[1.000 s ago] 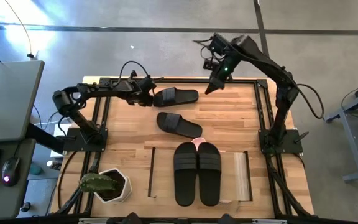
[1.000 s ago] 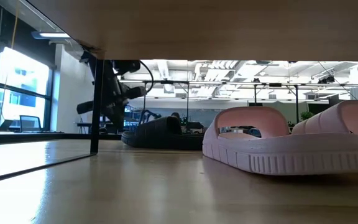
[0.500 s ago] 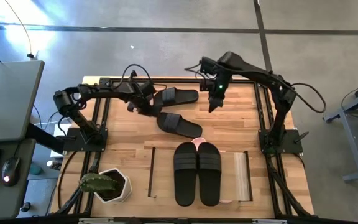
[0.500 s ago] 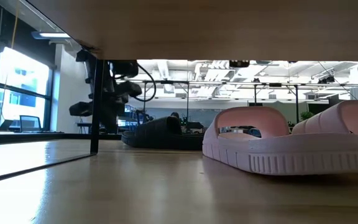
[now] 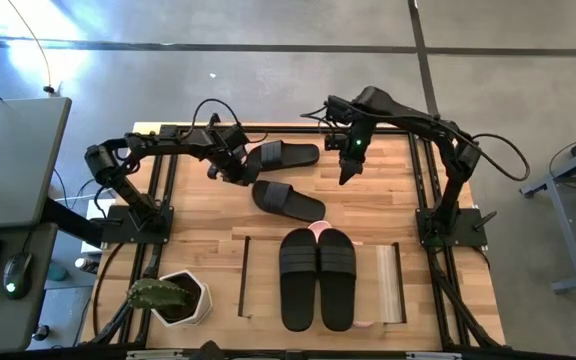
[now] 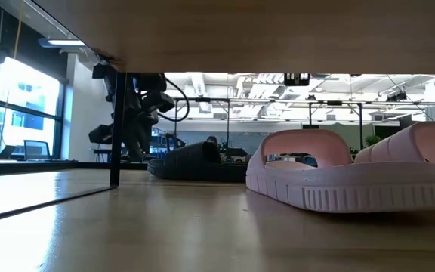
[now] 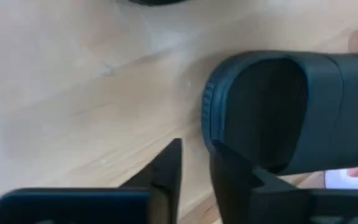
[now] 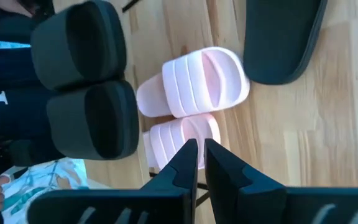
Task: Pick and place slides into the shelf
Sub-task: Put the black slipper under the shelf
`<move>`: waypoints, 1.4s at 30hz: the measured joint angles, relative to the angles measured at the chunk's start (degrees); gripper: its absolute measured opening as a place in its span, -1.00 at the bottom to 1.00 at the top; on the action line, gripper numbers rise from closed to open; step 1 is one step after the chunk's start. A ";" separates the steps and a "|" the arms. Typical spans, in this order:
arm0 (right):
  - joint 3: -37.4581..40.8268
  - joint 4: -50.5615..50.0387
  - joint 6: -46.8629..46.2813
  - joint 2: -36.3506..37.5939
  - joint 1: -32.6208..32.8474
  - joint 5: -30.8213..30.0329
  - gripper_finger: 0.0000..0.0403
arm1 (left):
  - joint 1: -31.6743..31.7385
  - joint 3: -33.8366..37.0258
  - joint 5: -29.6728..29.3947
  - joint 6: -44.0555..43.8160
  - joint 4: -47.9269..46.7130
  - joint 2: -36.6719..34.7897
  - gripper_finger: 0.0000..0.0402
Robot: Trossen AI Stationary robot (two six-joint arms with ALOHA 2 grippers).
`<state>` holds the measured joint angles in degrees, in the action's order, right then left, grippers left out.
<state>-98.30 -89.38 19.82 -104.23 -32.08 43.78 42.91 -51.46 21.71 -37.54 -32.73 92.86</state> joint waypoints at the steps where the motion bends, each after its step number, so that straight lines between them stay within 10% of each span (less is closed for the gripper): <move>1: 0.00 0.00 0.05 0.35 0.00 0.02 -0.90 | -0.01 0.00 -0.07 0.02 0.01 0.00 -0.58; 14: 0.00 1.37 1.26 1.91 0.00 -0.08 -0.90 | -0.14 5.65 3.10 -4.91 11.17 0.04 0.19; 42: -0.04 4.06 -0.27 1.91 -0.02 -0.01 -0.90 | -2.33 13.92 9.84 -15.28 35.15 5.56 0.10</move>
<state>-98.35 -85.32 19.55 -102.32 -32.10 43.77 40.58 -37.54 31.55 -52.82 2.42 98.41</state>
